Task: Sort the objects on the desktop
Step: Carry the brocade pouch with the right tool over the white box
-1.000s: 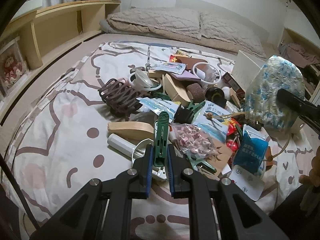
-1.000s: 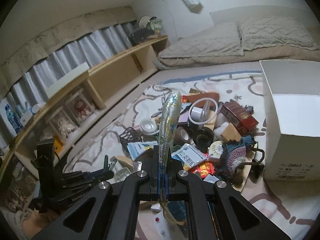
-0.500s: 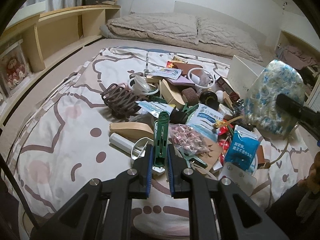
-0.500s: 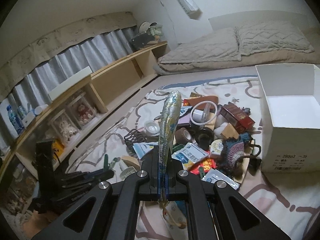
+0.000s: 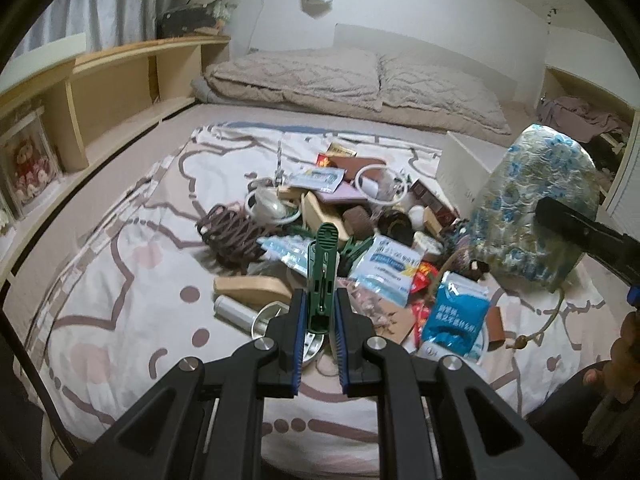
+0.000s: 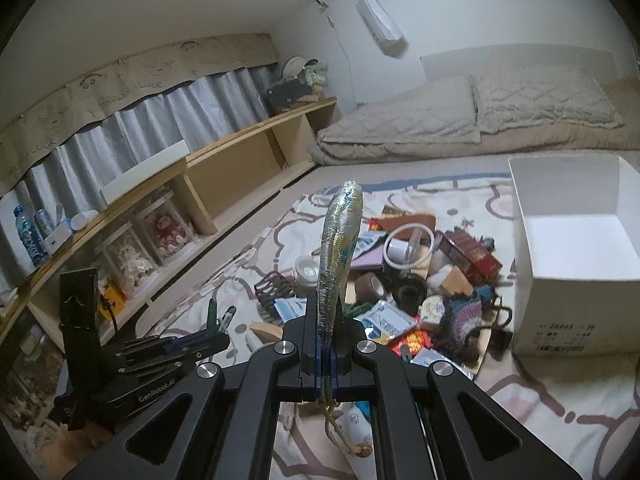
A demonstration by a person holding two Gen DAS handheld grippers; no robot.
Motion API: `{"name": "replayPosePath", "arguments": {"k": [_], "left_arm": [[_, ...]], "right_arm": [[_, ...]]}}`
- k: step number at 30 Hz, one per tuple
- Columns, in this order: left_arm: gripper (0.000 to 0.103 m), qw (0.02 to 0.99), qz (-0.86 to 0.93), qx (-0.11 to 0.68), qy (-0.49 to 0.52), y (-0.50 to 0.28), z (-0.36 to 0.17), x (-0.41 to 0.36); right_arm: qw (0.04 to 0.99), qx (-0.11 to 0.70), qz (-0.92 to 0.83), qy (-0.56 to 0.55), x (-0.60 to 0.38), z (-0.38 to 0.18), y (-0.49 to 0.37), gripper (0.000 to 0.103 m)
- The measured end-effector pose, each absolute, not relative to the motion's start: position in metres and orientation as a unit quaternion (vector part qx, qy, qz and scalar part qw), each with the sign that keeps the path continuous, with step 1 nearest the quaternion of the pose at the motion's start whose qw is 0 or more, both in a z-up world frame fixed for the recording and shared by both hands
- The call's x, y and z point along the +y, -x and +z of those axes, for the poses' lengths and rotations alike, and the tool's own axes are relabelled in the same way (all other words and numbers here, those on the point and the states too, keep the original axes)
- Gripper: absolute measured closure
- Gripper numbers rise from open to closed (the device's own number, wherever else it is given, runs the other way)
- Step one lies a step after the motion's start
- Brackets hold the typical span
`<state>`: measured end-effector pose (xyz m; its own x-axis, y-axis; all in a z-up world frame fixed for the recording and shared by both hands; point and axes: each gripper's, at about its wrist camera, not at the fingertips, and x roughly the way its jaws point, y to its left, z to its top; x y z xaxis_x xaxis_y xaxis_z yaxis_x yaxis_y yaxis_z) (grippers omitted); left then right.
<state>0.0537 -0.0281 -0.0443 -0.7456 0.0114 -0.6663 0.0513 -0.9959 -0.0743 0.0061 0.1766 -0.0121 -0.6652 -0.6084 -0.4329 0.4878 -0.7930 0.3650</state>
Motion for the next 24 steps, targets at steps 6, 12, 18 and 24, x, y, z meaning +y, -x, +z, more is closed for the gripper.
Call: {"name": "replayPosePath", "arguments": {"k": [6,12,18,24], "left_arm": [[0.089,0.001,-0.939,0.04,-0.341,-0.047,-0.028,-0.022],[0.089,-0.01,-0.946,0.035,-0.323,-0.037,-0.01,-0.013],[0.089,-0.02,-0.952,0.023,-0.305,-0.027,0.008,-0.002],[0.089,-0.034,-0.956,0.018,-0.291,-0.014,0.024,0.009]], "right_arm": [[0.286,-0.087,-0.918,-0.259,0.175,0.0,-0.005,0.099],[0.282,-0.089,-0.925,-0.24,0.176,0.021,0.003,0.099],[0.269,-0.083,-0.934,-0.222,0.178,0.043,0.017,0.099],[0.261,-0.099,-0.939,-0.201,0.184,0.066,0.033,0.099]]}}
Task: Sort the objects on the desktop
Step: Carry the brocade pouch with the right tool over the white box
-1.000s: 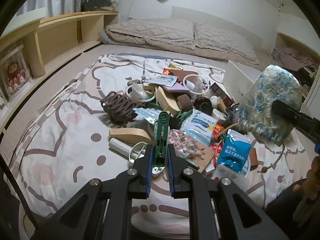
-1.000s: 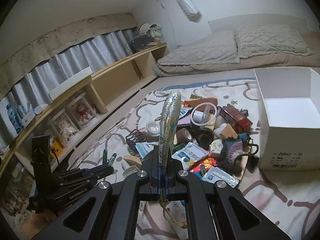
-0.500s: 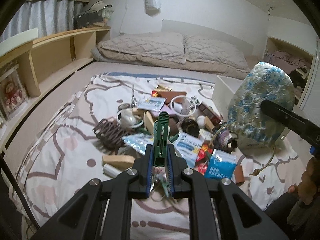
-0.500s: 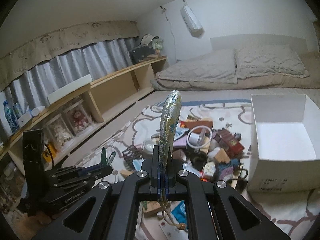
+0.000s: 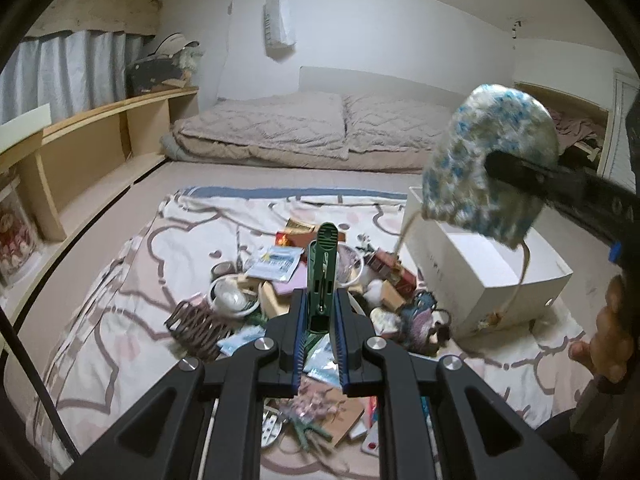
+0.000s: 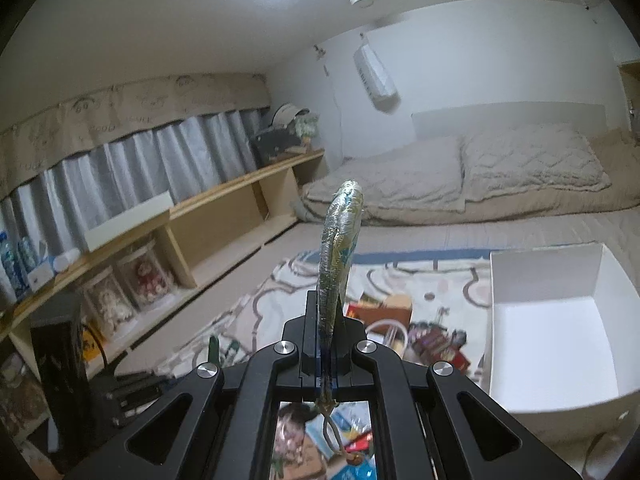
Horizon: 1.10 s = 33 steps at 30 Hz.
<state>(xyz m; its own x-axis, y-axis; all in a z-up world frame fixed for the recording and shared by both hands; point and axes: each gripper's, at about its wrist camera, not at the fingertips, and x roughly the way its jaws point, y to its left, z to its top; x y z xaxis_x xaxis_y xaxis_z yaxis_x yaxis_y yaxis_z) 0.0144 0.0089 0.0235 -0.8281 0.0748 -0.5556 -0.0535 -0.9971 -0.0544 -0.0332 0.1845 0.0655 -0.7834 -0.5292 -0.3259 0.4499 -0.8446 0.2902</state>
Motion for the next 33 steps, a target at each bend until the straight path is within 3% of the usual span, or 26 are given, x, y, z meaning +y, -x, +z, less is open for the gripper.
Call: {"name": "replayPosePath", "arguments": {"k": [16,26,33], "left_arm": [[0.089,0.068,0.961,0.003,0.269,0.022,0.05,0.056],[0.089,0.1,0.957,0.017,0.272,0.053,0.05,0.099],[0.089,0.118,0.952,0.012,0.284,0.068,0.041,0.119]], "right_arm": [[0.17,-0.175,-0.956,-0.164,0.262,0.091,0.089,0.099],[0.058,-0.189,-0.947,-0.252,0.321,0.016,0.134,0.099],[0.053,-0.207,-0.918,-0.335,0.325,-0.031,0.161,0.099]]}}
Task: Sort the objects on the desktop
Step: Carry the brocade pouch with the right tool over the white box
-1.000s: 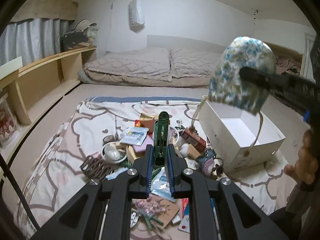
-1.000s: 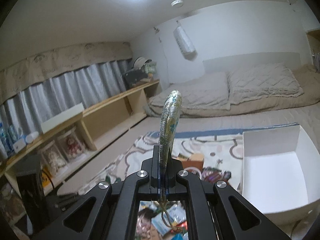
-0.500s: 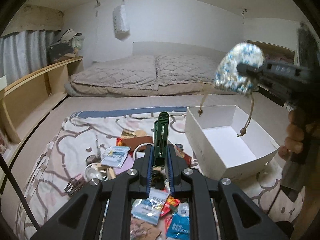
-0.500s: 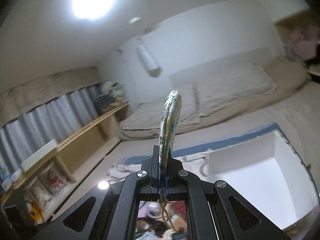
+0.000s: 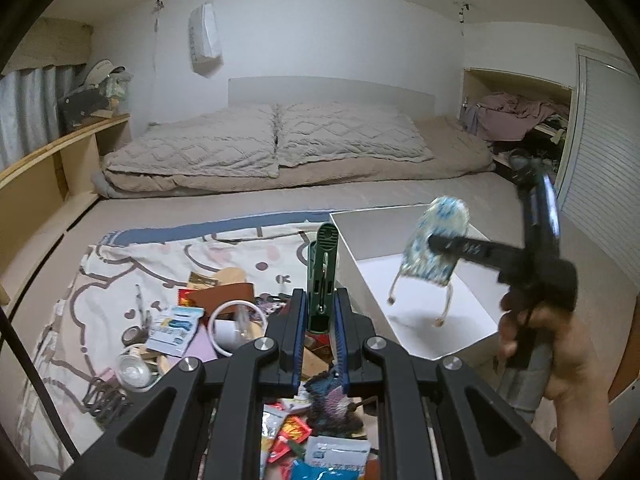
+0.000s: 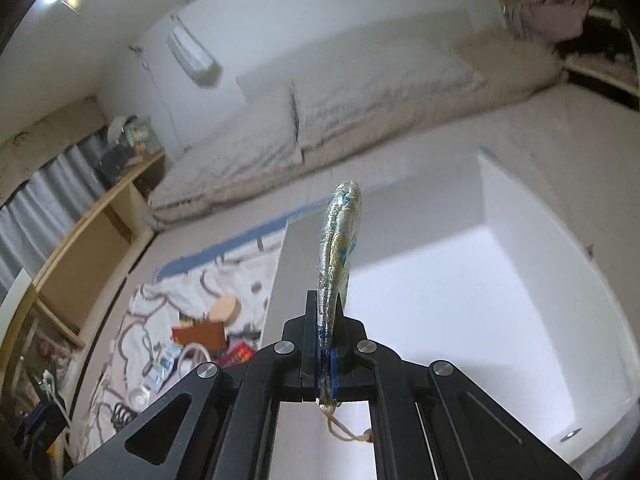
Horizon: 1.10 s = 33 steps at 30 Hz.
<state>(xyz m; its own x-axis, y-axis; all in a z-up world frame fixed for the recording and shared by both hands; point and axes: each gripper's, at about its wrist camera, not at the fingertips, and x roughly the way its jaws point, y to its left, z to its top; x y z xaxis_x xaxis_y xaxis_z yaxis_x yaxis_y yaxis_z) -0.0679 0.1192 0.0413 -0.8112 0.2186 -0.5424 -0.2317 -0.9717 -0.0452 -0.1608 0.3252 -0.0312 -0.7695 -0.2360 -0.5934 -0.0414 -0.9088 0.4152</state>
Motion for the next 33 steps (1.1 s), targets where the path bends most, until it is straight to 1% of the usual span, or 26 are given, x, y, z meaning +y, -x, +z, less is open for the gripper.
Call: {"name": "replayPosePath", "arguments": {"k": [5,10,14,24,33], "left_arm": [[0.089,0.127,0.948,0.009,0.292,0.074,0.037,0.129],[0.089,0.13,0.946,0.009,0.296,0.075,0.034,0.131],[0.089,0.129,0.945,0.01,0.299,0.075,0.031,0.13],[0.089,0.13,0.944,0.005,0.304,0.077,0.027,0.134],[0.089,0.15,0.94,0.007,0.305,0.082,0.028,0.156]], "right_arm": [[0.081,-0.23,-0.885,-0.396,0.316,-0.055,0.179,0.099],[0.085,-0.212,-0.863,-0.45,0.306,-0.076,0.187,0.099],[0.092,-0.213,-0.842,-0.487,0.306,-0.091,0.194,0.099],[0.058,-0.22,-0.829,-0.511,0.322,-0.103,0.197,0.099],[0.022,-0.224,-0.825,-0.518,0.341,-0.107,0.196,0.099]]}}
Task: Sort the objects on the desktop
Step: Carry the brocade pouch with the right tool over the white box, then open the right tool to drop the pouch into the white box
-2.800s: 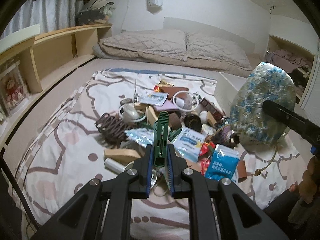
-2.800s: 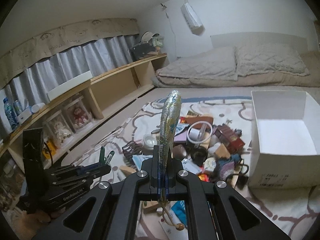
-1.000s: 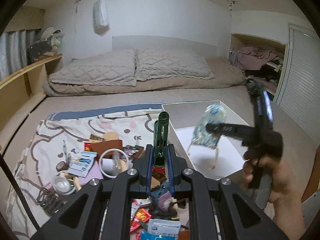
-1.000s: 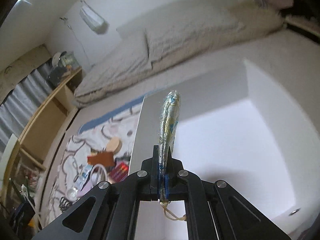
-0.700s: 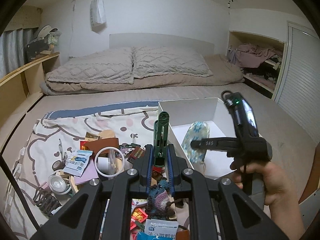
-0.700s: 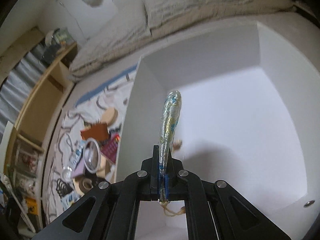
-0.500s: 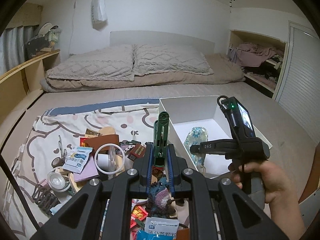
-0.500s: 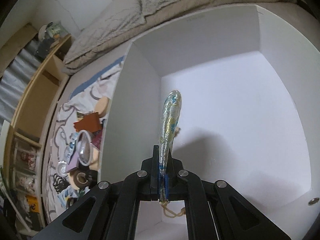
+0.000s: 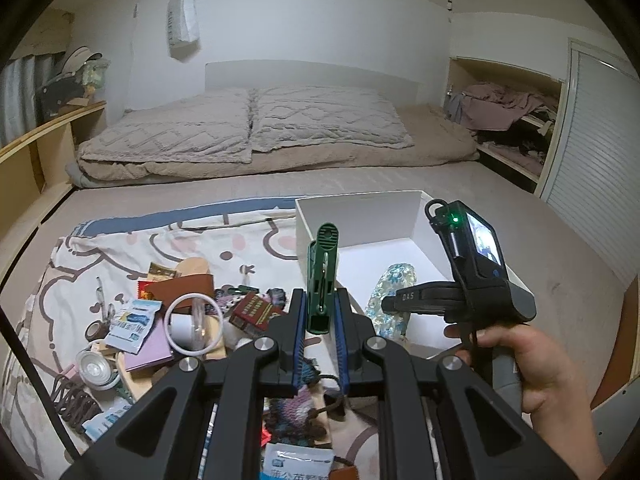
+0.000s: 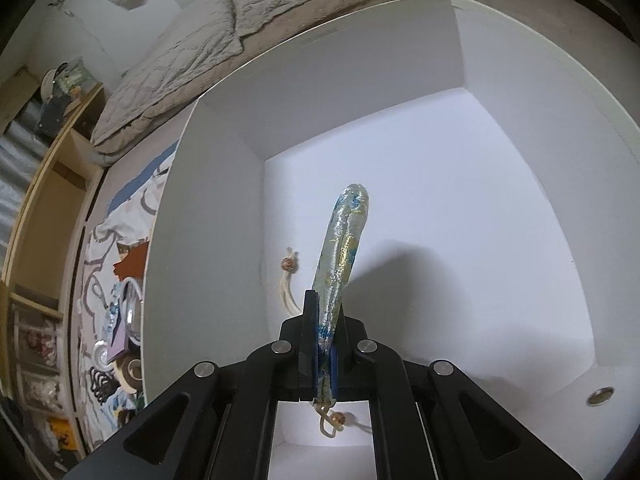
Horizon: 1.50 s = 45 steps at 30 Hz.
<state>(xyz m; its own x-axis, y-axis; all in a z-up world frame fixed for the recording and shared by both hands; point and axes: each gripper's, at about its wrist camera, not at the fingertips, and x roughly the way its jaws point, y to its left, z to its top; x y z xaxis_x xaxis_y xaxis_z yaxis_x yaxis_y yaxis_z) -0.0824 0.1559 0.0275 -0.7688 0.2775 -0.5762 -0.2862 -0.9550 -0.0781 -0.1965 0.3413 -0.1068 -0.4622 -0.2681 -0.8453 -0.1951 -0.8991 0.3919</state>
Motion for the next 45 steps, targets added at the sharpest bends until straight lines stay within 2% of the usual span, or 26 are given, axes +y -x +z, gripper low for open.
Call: {"name": "replayPosePath", "arguments": {"k": [3,4,5,6,7,8,22,24,25,26,31,38,39,41,45], "left_arm": [[0.089,0.152,0.94,0.01,0.305,0.083,0.027,0.161],[0.089,0.153,0.94,0.011,0.305,0.083,0.027,0.162],[0.089,0.154,0.94,0.011,0.306,0.084,0.027,0.163],[0.089,0.154,0.94,0.012,0.306,0.084,0.027,0.164],[0.089,0.154,0.94,0.013,0.306,0.084,0.026,0.165],[0.089,0.153,0.94,0.014,0.306,0.084,0.026,0.165],[0.089,0.162,0.937,0.016,0.31,0.09,0.024,0.179],[0.089,0.166,0.935,0.014,0.312,0.092,0.024,0.182],[0.089,0.168,0.934,0.013,0.314,0.092,0.023,0.184],[0.089,0.17,0.934,0.012,0.315,0.093,0.022,0.185],[0.089,0.179,0.929,0.008,0.323,0.1,0.018,0.193],[0.089,0.196,0.919,-0.006,0.343,0.115,0.011,0.21],[0.089,0.197,0.918,-0.004,0.344,0.116,0.01,0.214],[0.089,0.199,0.917,0.001,0.346,0.12,0.008,0.221],[0.089,0.204,0.912,0.004,0.357,0.13,0.0,0.233]], "right_arm": [[0.019,-0.226,-0.825,-0.518,0.347,-0.108,0.197,0.098],[0.019,-0.227,-0.825,-0.517,0.348,-0.108,0.197,0.093],[0.017,-0.228,-0.826,-0.515,0.35,-0.108,0.197,0.077],[0.016,-0.228,-0.827,-0.514,0.351,-0.107,0.196,0.068],[0.016,-0.228,-0.828,-0.512,0.352,-0.107,0.196,0.05],[0.018,-0.227,-0.829,-0.51,0.353,-0.105,0.195,0.048],[-0.015,-0.213,-0.847,-0.487,0.373,-0.091,0.181,0.047],[-0.018,-0.213,-0.852,-0.478,0.375,-0.086,0.177,0.043],[-0.018,-0.214,-0.855,-0.472,0.377,-0.083,0.176,0.034],[-0.016,-0.214,-0.858,-0.466,0.377,-0.079,0.174,0.03],[-0.006,-0.226,-0.871,-0.436,0.383,-0.063,0.165,0.03],[0.008,-0.289,-0.881,-0.376,0.402,-0.044,0.145,0.029],[0.009,-0.293,-0.882,-0.37,0.403,-0.043,0.143,0.029],[0.008,-0.295,-0.884,-0.361,0.405,-0.04,0.14,0.02],[0.009,-0.311,-0.888,-0.339,0.408,-0.039,0.131,0.02]]}}
